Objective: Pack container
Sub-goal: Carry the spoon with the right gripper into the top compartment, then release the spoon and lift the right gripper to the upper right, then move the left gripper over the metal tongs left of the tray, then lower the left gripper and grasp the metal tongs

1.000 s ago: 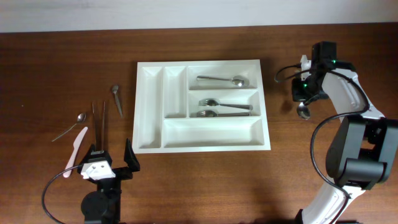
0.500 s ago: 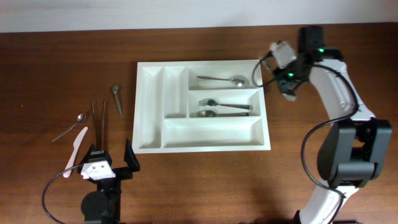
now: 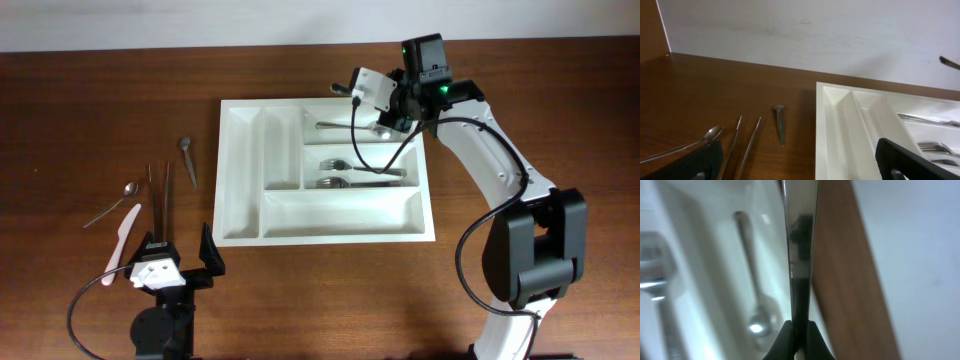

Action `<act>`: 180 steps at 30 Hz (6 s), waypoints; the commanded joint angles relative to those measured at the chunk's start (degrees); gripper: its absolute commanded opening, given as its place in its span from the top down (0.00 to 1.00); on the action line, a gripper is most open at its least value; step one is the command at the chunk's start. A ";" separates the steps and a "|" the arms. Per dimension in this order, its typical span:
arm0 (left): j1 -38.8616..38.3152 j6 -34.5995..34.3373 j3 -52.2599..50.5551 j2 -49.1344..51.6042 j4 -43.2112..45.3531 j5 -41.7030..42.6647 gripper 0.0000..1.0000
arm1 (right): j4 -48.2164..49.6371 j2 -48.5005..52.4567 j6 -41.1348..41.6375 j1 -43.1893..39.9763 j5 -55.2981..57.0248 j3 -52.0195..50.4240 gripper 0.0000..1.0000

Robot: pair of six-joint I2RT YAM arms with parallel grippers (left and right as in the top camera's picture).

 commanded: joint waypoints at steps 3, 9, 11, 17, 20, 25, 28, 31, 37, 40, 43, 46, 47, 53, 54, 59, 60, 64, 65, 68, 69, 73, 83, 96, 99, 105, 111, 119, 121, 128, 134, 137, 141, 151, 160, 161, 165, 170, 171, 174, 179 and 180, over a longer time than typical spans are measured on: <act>0.17 0.92 -0.37 -0.55 0.11 0.61 0.01 | 1.62 1.27 -3.41 -0.11 0.46 1.22 0.96; 0.17 0.92 -0.37 -0.55 0.11 0.61 0.01 | 1.55 4.98 -4.59 -0.11 -2.64 1.22 0.96; 0.17 0.92 -0.37 -0.55 0.11 0.61 0.01 | 1.84 6.14 -4.57 -0.11 -3.67 1.22 0.96; 0.17 0.92 -0.37 -0.55 0.11 0.61 0.01 | 1.99 8.55 -4.55 -0.11 -3.87 1.20 0.96; 0.17 0.92 -0.37 -0.55 0.11 0.61 0.01 | 2.05 9.25 -4.55 -0.11 -3.89 1.20 0.96; 0.17 0.92 -0.37 -0.55 0.11 0.61 0.01 | 2.49 9.42 -4.52 -0.11 -3.87 1.20 0.95; 0.17 0.92 -0.37 -0.55 0.11 0.61 0.01 | 3.23 9.42 -4.52 -0.11 -3.87 1.20 0.64; 0.20 0.92 -0.37 -0.55 0.11 0.61 0.01 | 3.82 9.42 -4.31 -0.11 -3.87 1.20 0.44; 0.17 0.92 -0.37 -0.55 0.11 0.61 0.01 | 6.67 8.85 0.79 -0.07 -3.63 1.25 0.01; 0.20 0.92 -0.37 -0.55 0.11 0.61 0.01 | 9.84 7.02 8.07 -0.28 -1.81 1.38 0.01; 0.17 0.92 -0.37 -0.55 0.11 0.61 0.01 | 12.17 4.46 18.05 -0.96 3.50 2.25 0.01; 0.17 0.92 -0.37 -0.55 0.11 0.61 0.01 | 12.28 1.86 28.15 -2.01 10.97 3.37 0.01; 0.17 0.92 -0.37 -0.55 0.11 0.61 0.01 | 12.13 0.94 31.69 -2.47 13.55 3.45 0.01; 0.17 0.92 -0.37 -0.55 0.11 0.61 0.01 | 4.44 -4.09 42.01 -5.73 24.74 3.45 0.01; 0.17 0.92 -0.37 -0.55 0.11 0.61 0.01 | 2.47 -4.76 43.30 -6.36 26.34 3.45 0.01; 0.17 0.92 -0.37 -0.55 0.11 0.61 0.01 | -8.92 -7.69 50.31 -9.79 29.09 3.45 0.01; 0.17 0.92 -0.37 -0.55 0.11 0.61 0.01 | -11.96 -8.24 52.22 -10.71 29.07 3.45 0.01; 0.17 0.92 -0.37 -0.55 0.11 0.61 0.01 | -21.27 -8.98 61.99 -14.05 28.28 3.45 0.01; 0.17 0.92 -0.37 -0.55 0.11 0.61 0.01 | -23.37 -9.01 63.87 -15.02 27.32 3.45 0.01; 0.17 0.92 -0.37 -0.55 0.11 0.61 0.01 | -27.12 -9.01 65.61 -17.62 22.88 3.43 0.01; 0.17 0.92 -0.37 -0.55 0.11 0.61 0.01 | -27.52 -9.01 65.59 -18.34 21.46 3.43 0.01; 0.17 0.92 -0.37 -0.55 0.11 0.61 0.01 | -28.11 -9.01 65.59 -20.37 17.99 3.43 0.01; 0.17 0.81 -0.35 -0.55 5.16 -1.40 0.01 | -28.26 -8.98 65.57 -20.81 16.76 3.43 0.01; 0.20 3.10 21.53 13.00 -3.65 -11.67 0.01 | -28.26 -8.96 65.59 -20.81 16.76 3.43 0.01; 0.20 5.44 29.94 22.93 -11.13 -11.69 0.01 | -28.26 -8.96 65.57 -20.81 16.76 3.43 0.01; 0.20 5.60 44.35 44.44 -23.91 -10.80 0.01 | -28.26 -8.96 65.57 -20.81 16.76 3.43 0.01; 0.17 5.35 49.53 57.00 -27.87 -2.14 0.01 | -28.26 -8.94 65.57 -20.81 16.76 3.43 0.01; 0.17 5.35 49.51 62.16 -32.96 10.45 0.01 | -28.26 -8.96 65.57 -20.81 16.76 3.43 0.01; 0.17 5.38 49.51 62.82 -33.48 11.10 0.01 | -28.26 -8.94 65.57 -20.81 16.76 3.43 0.01; 0.17 5.38 49.51 63.34 -35.10 11.13 0.01 | -28.26 -8.94 65.57 -20.81 16.76 3.43 0.01; 0.17 5.35 49.51 63.39 -35.67 15.39 0.01 | -28.26 -8.96 65.57 -20.81 16.76 3.43 0.01; 0.20 5.38 49.55 63.39 -35.69 18.16 0.01 | -28.26 -8.96 65.59 -20.81 16.76 3.43 0.01; 1.57 3.04 51.78 63.80 -36.83 15.80 0.01 | -28.26 -8.94 65.57 -20.81 16.76 3.43 0.01; 17.44 -7.52 57.07 70.64 -43.67 13.40 0.06 | -28.26 -8.94 65.59 -20.81 16.76 3.43 0.01; 19.30 -7.26 57.07 85.68 -46.77 13.38 0.11 | -28.26 -8.94 65.57 -20.81 16.76 3.43 0.01; 19.30 -7.23 57.07 86.88 -46.73 13.27 0.11 | -28.26 -8.96 65.59 -20.81 16.76 3.43 0.01; 19.30 -7.23 57.07 90.18 -47.17 9.75 0.11 | -28.26 -8.96 65.59 -20.81 16.76 3.43 0.01; 19.30 -7.21 57.07 90.88 -47.30 4.20 0.11 | -28.26 -8.94 65.57 -20.81 16.76 3.43 0.01; 19.30 -7.17 57.07 90.88 -47.28 3.06 0.11 | -28.26 -8.94 65.57 -20.81 16.76 3.43 0.01; 19.30 -4.72 57.07 90.88 -46.82 0.57 0.11 | -28.26 -8.94 65.59 -20.81 16.76 3.43 0.01; 19.30 -2.03 57.07 91.01 -44.22 -0.57 0.04 | -28.26 -8.94 65.57 -20.81 16.76 3.43 0.01; 19.30 -2.03 57.07 91.08 -43.45 -0.57 0.04 | -28.26 -8.94 65.57 -20.81 16.76 3.43 0.01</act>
